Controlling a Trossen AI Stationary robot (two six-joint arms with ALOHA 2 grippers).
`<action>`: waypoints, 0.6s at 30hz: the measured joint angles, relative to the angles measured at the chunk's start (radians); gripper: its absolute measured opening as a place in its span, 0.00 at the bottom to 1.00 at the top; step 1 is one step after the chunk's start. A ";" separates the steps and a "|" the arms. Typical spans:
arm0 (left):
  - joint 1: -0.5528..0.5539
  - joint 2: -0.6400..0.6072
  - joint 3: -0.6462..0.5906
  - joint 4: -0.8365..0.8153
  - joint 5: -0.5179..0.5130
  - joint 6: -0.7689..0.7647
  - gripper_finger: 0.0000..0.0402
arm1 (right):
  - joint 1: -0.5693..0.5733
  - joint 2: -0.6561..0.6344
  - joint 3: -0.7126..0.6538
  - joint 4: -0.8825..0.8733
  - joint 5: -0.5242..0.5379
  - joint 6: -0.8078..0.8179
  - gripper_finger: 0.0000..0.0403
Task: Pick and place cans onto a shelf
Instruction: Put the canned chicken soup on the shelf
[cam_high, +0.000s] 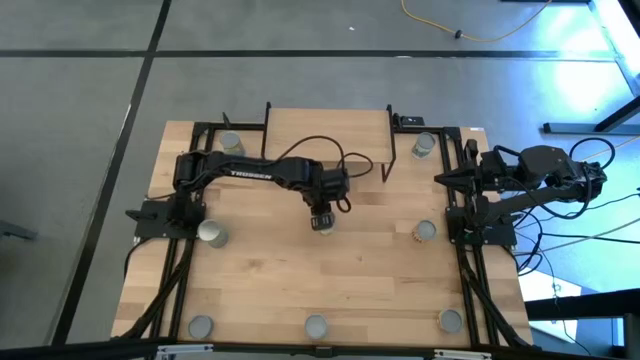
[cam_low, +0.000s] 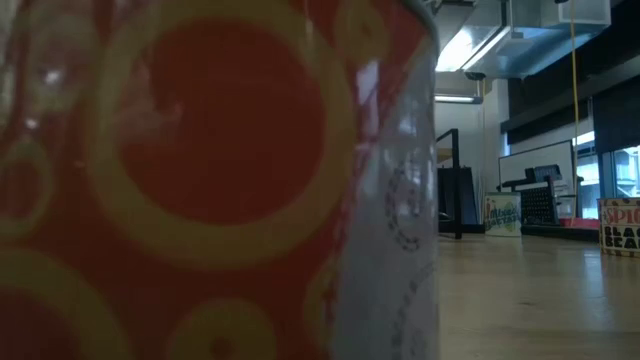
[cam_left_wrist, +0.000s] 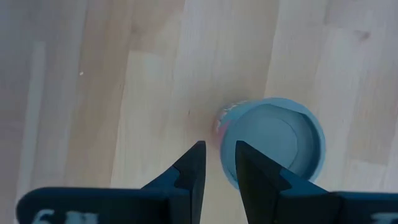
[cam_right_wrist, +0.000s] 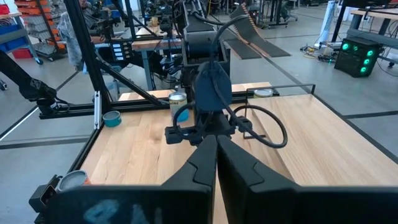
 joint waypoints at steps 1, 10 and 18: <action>0.003 0.000 0.000 0.000 0.010 0.000 0.20 | 0.000 0.000 0.000 0.000 0.000 0.000 0.04; 0.009 0.027 -0.001 0.006 0.043 0.007 0.20 | 0.000 0.000 0.000 0.000 0.000 0.000 0.04; 0.012 0.028 -0.001 0.008 0.039 0.008 0.20 | 0.000 0.000 0.000 0.000 0.000 0.000 0.04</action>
